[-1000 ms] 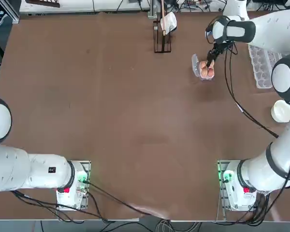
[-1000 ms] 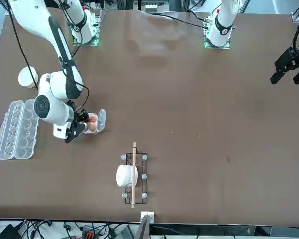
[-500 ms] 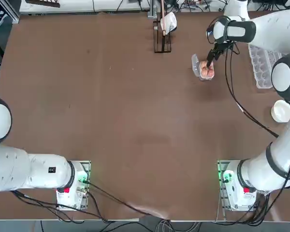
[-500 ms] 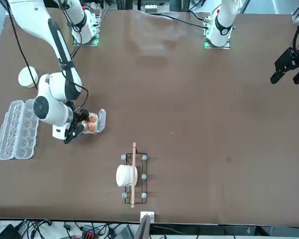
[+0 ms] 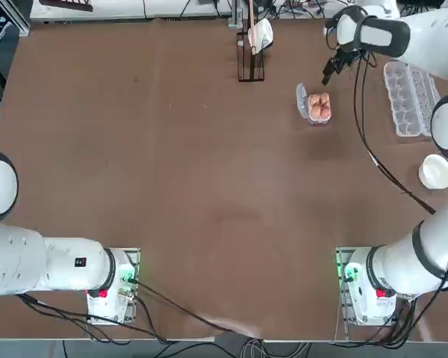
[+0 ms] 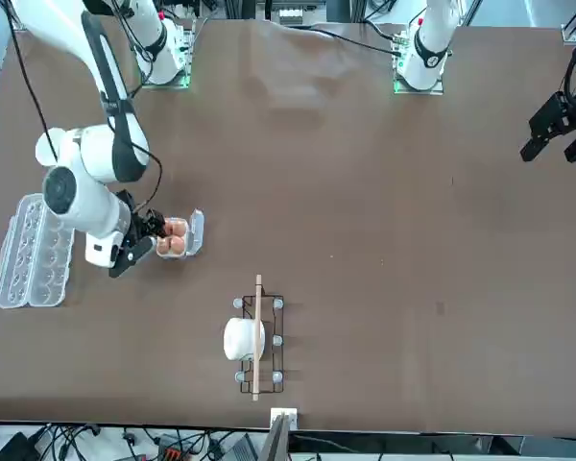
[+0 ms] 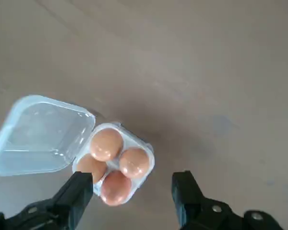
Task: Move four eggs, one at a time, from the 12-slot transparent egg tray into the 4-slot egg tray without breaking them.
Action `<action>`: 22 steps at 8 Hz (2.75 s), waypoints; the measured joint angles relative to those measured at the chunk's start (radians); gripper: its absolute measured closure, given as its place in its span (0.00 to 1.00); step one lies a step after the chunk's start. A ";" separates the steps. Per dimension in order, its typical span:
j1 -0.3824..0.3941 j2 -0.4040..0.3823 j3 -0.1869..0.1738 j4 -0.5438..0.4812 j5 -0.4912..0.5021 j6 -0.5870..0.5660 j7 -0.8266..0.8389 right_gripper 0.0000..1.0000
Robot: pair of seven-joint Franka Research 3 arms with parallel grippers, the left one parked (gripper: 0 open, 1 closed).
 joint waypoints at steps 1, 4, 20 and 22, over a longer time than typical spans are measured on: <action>-0.001 -0.032 -0.013 0.020 0.000 -0.044 0.000 0.00; -0.007 -0.093 -0.035 0.104 0.000 -0.177 0.114 0.00; -0.042 -0.365 -0.056 0.204 -0.042 -0.557 0.580 0.00; -0.042 -0.365 -0.053 0.204 -0.042 -0.558 0.561 0.00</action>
